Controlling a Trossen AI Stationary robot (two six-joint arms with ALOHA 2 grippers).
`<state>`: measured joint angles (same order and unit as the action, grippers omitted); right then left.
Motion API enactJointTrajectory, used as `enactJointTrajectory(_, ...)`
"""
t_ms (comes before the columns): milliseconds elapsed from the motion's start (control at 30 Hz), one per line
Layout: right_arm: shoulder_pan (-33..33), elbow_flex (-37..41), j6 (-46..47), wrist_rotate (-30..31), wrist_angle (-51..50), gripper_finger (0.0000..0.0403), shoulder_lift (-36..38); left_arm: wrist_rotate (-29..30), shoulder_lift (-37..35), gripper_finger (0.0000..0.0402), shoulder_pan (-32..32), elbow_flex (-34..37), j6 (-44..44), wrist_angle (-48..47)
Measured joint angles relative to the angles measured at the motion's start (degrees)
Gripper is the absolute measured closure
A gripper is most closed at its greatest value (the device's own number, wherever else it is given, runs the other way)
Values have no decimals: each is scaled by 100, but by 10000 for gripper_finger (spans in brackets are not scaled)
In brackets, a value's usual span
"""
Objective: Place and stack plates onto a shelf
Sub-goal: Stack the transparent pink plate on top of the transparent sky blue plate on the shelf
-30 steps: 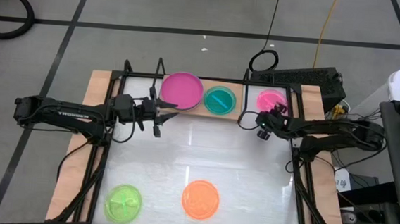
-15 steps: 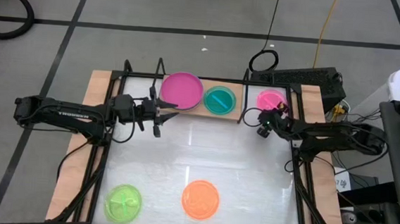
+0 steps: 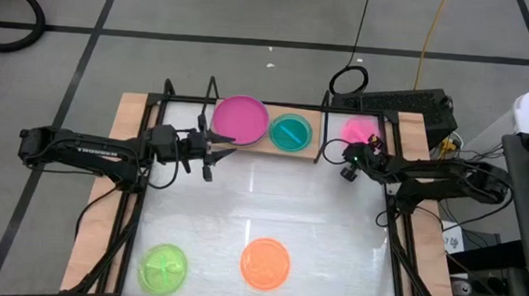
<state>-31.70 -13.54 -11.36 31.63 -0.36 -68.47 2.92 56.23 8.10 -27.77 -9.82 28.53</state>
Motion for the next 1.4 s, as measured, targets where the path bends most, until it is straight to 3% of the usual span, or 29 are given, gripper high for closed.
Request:
enactJointTrajectory(233, 25, -86, 265, -24, -146, 401, 215, 0, 2, 266, 0, 0, 13, 2)
enactJointTrajectory(533, 101, -192, 533, -92, 164, 403, 1393, 2, 0, 266, -10, 0, 83, 2)
enactJointTrajectory(933, 103, -195, 770, -1037, 876, 403, 2875, 2, 1, 266, -9, 0, 89, 2)
enactJointTrajectory(1233, 115, -215, 781, -1656, 2132, 403, 3046, 2, 0, 266, -9, 0, 89, 1)
enactJointTrajectory(1400, 254, -566, 761, -1736, 2211, 403, 2928, 2, 0, 266, -9, 0, 87, 0)
